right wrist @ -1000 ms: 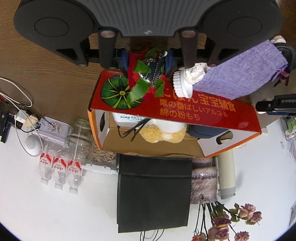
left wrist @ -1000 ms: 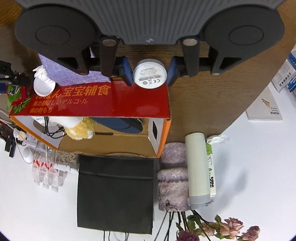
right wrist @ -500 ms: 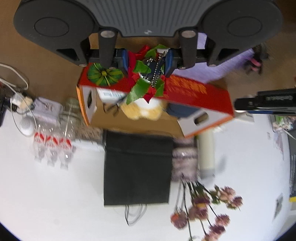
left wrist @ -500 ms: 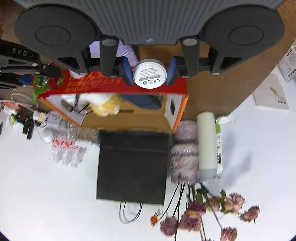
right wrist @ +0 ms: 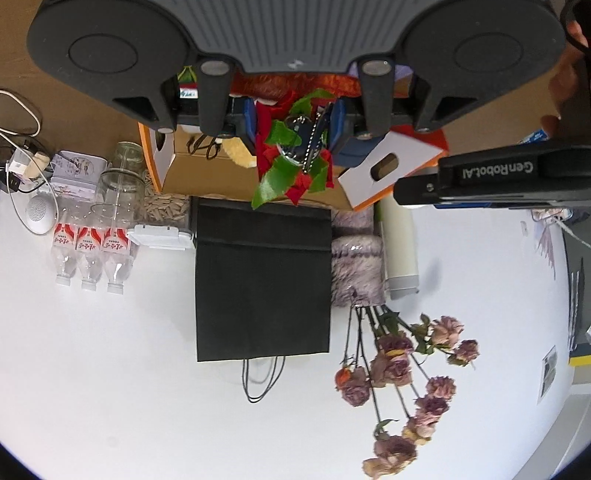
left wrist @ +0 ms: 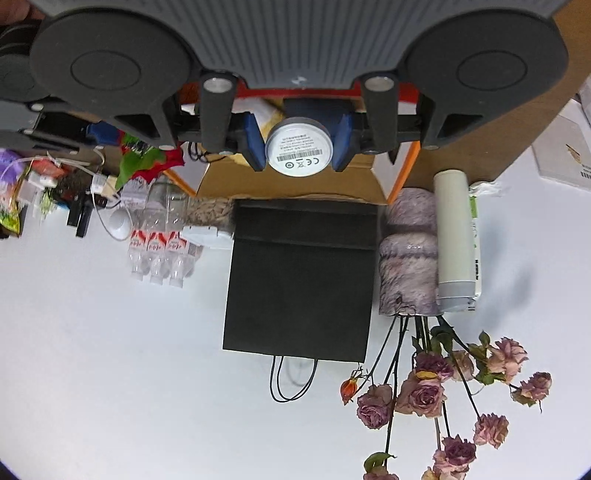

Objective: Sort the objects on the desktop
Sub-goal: 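Carry the ornament with the right tool while the left tool carries the puck into the box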

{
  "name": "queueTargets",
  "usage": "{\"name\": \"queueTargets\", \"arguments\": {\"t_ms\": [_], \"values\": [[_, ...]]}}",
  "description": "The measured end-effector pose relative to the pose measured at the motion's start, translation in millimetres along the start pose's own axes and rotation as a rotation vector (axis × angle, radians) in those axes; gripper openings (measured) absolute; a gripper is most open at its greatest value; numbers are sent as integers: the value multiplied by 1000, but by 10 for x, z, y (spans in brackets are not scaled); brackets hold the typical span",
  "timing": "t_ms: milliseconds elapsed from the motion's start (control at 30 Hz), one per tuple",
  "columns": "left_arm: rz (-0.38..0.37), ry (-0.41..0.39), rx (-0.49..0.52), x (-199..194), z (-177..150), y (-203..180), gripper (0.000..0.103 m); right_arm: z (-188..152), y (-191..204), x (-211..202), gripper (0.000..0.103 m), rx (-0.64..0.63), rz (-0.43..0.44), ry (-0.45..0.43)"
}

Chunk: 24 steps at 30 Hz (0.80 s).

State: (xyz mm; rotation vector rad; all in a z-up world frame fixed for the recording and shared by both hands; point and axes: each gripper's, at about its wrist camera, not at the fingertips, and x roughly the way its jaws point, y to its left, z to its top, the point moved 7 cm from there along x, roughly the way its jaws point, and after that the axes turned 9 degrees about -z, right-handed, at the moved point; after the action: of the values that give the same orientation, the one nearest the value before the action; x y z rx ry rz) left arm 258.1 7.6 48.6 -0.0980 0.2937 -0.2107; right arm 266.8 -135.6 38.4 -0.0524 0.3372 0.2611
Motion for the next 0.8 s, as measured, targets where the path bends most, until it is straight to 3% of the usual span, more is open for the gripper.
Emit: {"name": "queueTargets", "arguments": {"t_ms": [800], "values": [[50, 116, -11, 1173, -72, 410, 40, -31, -294, 1289, 36, 17, -44, 114]]}}
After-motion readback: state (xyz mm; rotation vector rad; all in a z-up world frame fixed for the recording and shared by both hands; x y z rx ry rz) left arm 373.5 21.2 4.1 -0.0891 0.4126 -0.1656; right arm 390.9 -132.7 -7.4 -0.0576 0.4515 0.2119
